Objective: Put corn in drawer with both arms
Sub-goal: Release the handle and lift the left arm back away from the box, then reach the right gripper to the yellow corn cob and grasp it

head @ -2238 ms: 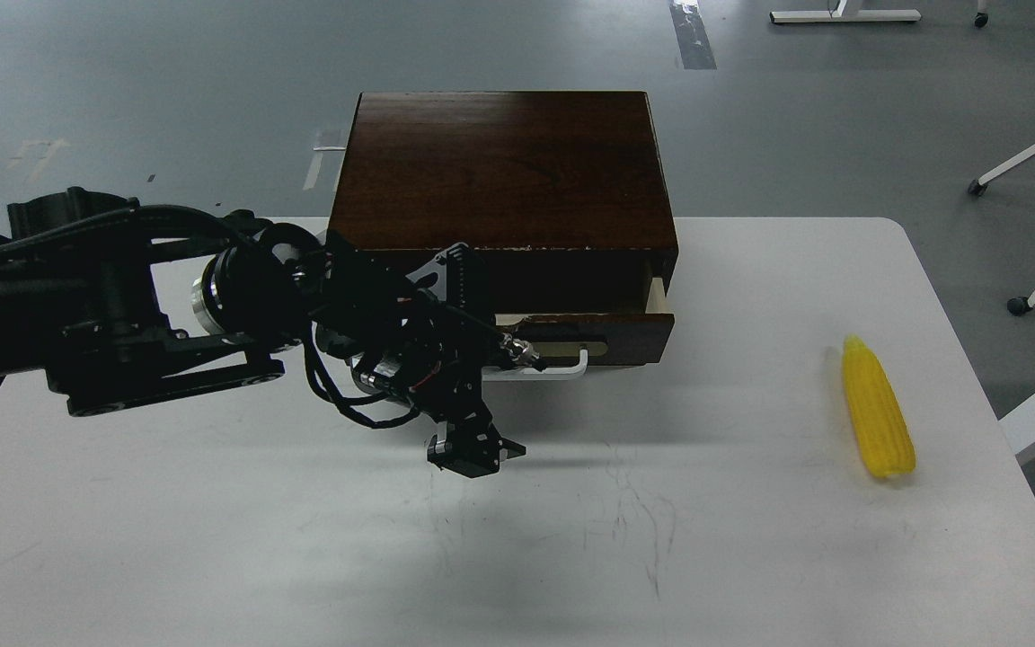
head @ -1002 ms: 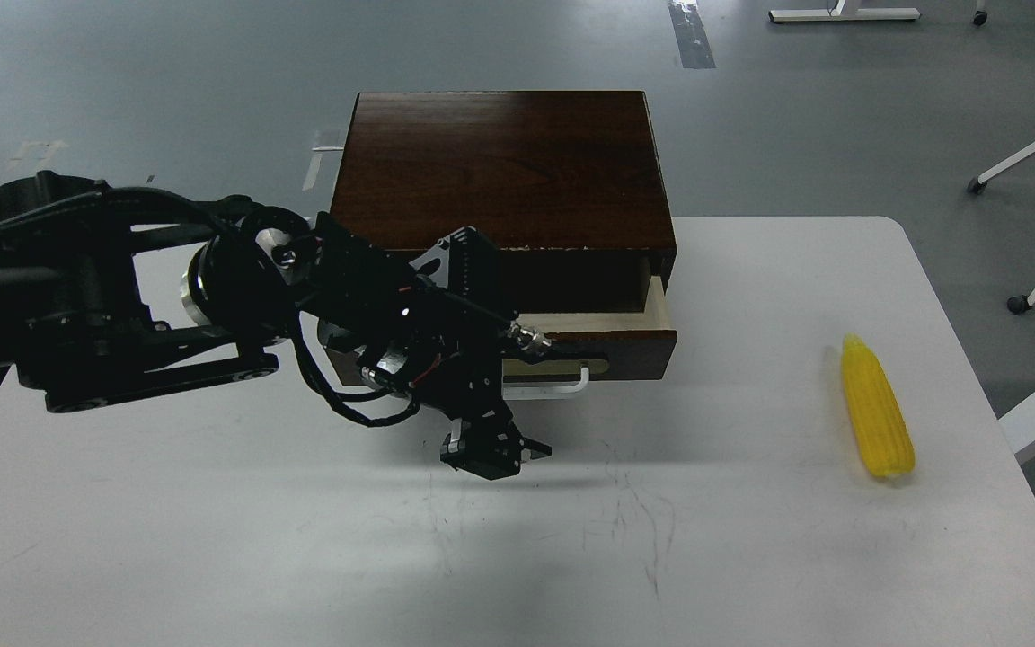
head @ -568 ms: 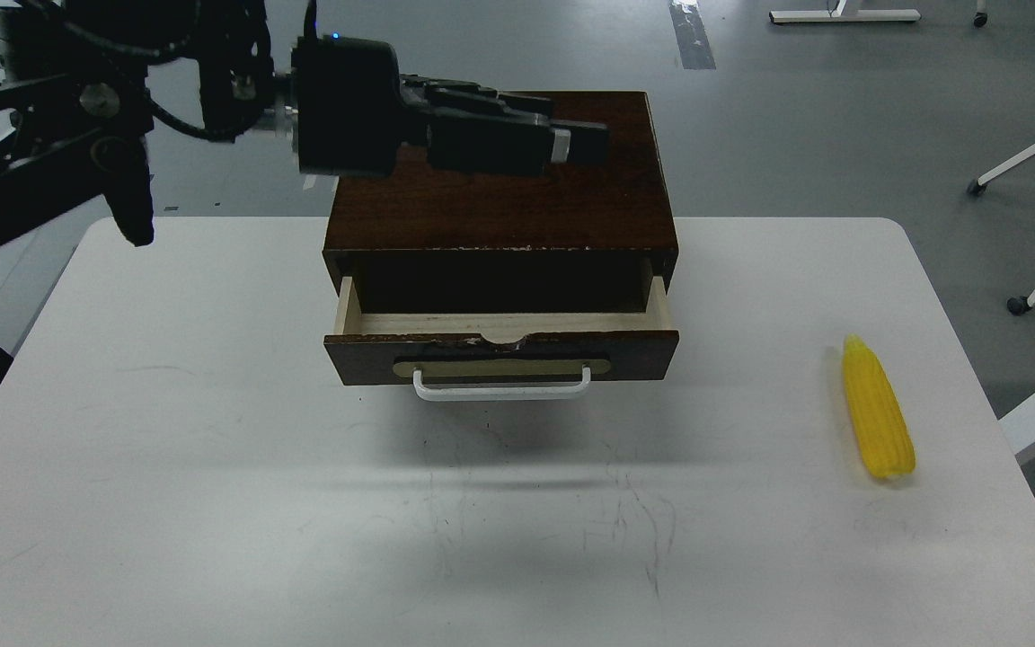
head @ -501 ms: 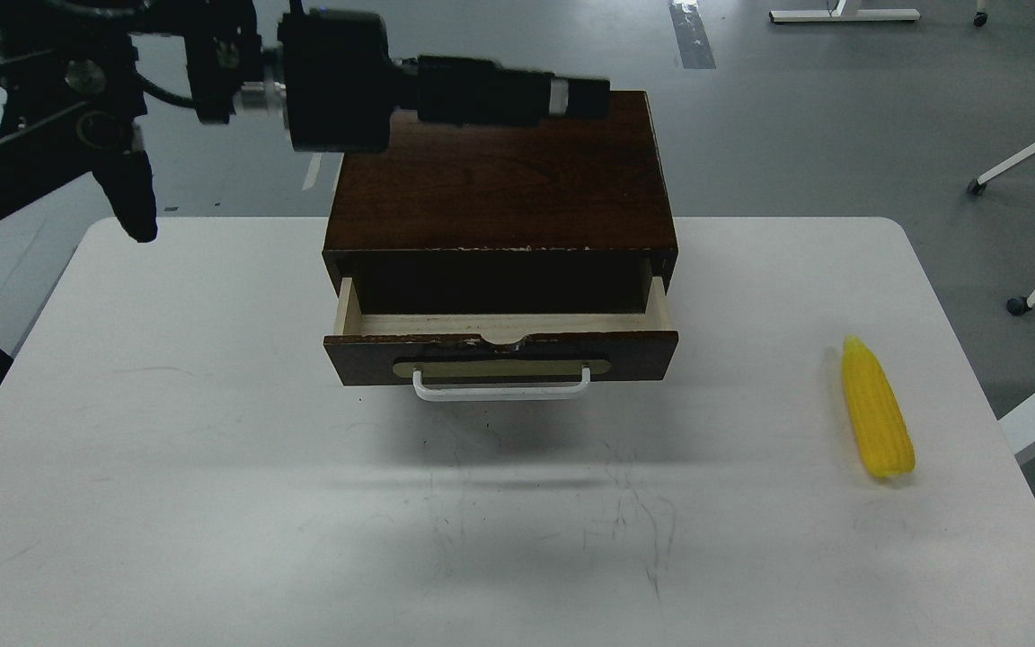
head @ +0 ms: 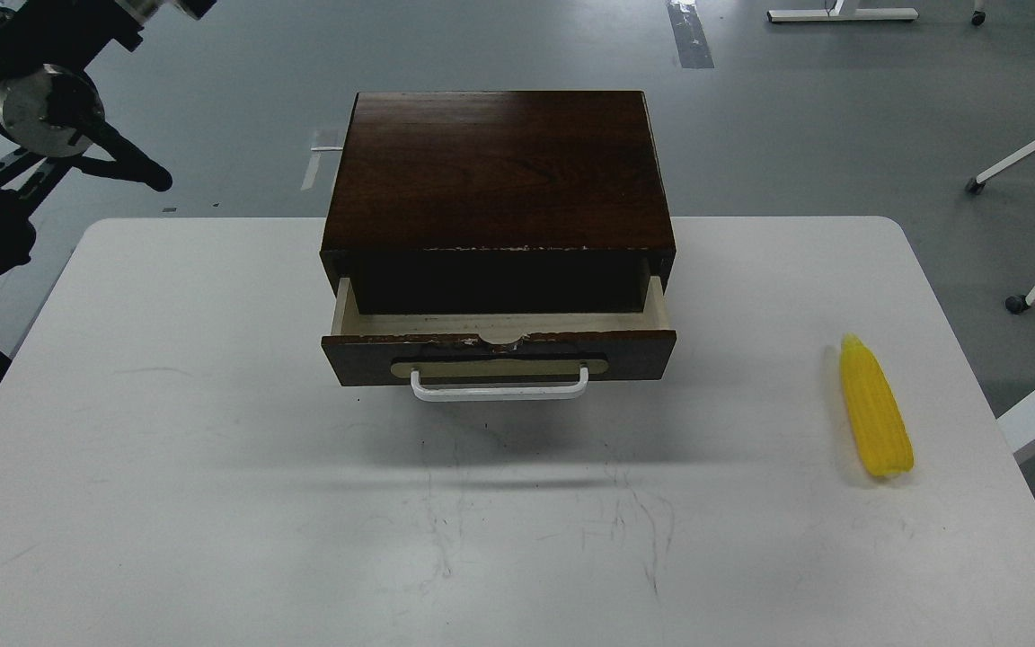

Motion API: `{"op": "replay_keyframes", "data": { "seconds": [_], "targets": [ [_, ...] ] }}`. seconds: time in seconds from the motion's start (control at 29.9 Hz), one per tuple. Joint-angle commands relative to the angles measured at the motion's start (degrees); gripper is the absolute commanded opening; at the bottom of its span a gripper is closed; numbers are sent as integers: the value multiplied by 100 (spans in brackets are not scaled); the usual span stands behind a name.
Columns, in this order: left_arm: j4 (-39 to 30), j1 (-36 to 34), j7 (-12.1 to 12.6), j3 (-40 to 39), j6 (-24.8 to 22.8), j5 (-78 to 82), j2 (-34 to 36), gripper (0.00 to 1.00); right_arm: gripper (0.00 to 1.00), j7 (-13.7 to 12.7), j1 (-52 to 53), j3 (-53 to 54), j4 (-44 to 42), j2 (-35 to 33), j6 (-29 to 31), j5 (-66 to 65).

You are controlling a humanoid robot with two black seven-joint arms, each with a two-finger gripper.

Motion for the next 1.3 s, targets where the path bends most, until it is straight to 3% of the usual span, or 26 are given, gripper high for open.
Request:
{"op": "replay_keyframes", "data": {
  "seconds": [0.0, 0.1, 0.23, 0.63, 0.73, 1.27],
  "targets": [
    [395, 187, 13, -8, 19, -691, -183, 98, 100, -1, -112, -212, 1224, -364, -3, -1284],
    [484, 336, 4, -130, 19, -877, -298, 98, 100, -18, -480, -361, 2279, -550, -3, -1971],
    [484, 398, 13, -412, 28, -877, -316, 98, 100, -71, -938, -599, 2916, -734, -3, -2517],
    [405, 407, 13, -500, 10, -877, -289, 98, 100, -62, -2028, -696, 2890, -726, -280, -3195],
    [405, 398, 13, -500, -7, -868, -281, 98, 97, -71, -2195, -705, 2837, -551, -535, -3195],
    [414, 425, 22, -483, 19, -851, -281, 98, 90, -71, -2310, -880, 1914, 618, -605, -3195]
  ]
}}
